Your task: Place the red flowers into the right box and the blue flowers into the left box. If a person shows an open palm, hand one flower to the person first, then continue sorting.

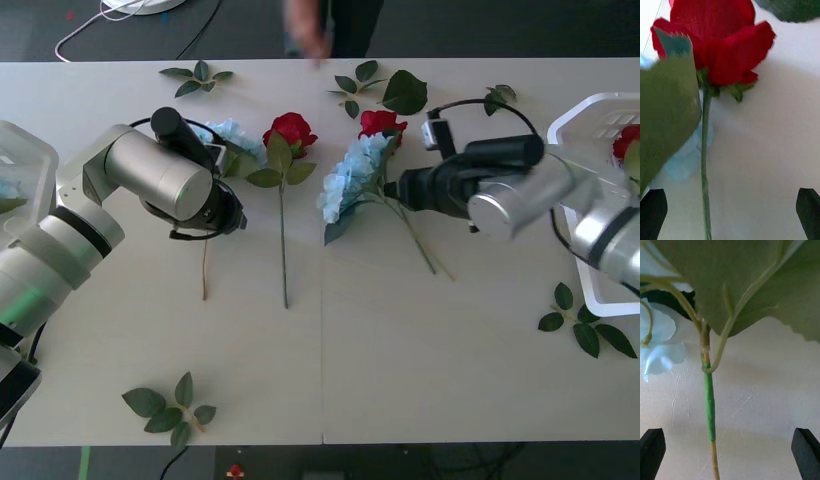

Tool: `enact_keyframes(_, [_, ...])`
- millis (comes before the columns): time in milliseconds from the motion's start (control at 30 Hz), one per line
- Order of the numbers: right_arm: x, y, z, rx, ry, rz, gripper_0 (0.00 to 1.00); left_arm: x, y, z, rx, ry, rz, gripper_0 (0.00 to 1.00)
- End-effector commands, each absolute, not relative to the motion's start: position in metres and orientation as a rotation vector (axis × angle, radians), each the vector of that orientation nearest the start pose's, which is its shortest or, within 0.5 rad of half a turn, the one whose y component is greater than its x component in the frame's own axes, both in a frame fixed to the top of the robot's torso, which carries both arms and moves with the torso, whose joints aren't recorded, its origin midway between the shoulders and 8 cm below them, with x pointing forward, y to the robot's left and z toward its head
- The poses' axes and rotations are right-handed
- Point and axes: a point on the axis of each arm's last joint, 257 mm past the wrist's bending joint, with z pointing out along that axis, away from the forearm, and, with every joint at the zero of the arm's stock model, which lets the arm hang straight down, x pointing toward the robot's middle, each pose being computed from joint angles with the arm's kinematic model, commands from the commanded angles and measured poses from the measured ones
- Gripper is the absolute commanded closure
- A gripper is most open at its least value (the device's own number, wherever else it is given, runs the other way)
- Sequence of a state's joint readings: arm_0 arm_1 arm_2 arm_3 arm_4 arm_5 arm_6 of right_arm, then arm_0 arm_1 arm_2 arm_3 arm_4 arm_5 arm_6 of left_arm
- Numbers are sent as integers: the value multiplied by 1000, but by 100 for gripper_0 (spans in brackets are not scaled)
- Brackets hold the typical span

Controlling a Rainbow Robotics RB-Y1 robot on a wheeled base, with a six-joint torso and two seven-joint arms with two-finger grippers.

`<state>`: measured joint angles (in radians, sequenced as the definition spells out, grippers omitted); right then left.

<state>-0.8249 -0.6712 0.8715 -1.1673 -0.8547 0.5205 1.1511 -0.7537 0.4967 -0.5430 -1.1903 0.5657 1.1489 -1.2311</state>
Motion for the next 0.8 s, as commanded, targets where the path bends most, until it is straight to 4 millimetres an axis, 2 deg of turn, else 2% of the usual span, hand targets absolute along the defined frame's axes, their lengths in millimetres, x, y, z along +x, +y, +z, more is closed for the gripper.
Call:
enact_keyframes(33, [651,-108,-229,-252,2171,362,0,579,187,-305,238,2573,-12,3])
enact_keyframes(267, [667,-94,-231,-243,2157,319,0,579,187,-305,238,2573,-12,2])
enact_keyframes(633, [681,-112,-244,-245,2153,194,0,579,187,-305,238,2573,-12,3])
enact_keyframes(667, [681,-111,-244,-246,2151,191,20,579,187,-305,238,2573,-12,3])
enact_keyframes(700, [681,-111,-244,-243,2151,193,61,579,187,-305,238,2573,-12,3])
enact_keyframes(733, [681,-111,-244,-241,2151,194,83,579,187,-305,238,2573,-12,2])
enact_keyframes(767, [682,-111,-243,-237,2151,197,100,579,187,-305,238,2573,-12,2])
enact_keyframes(800, [681,-111,-245,-237,2153,196,100,579,187,-305,238,2573,-12,2])
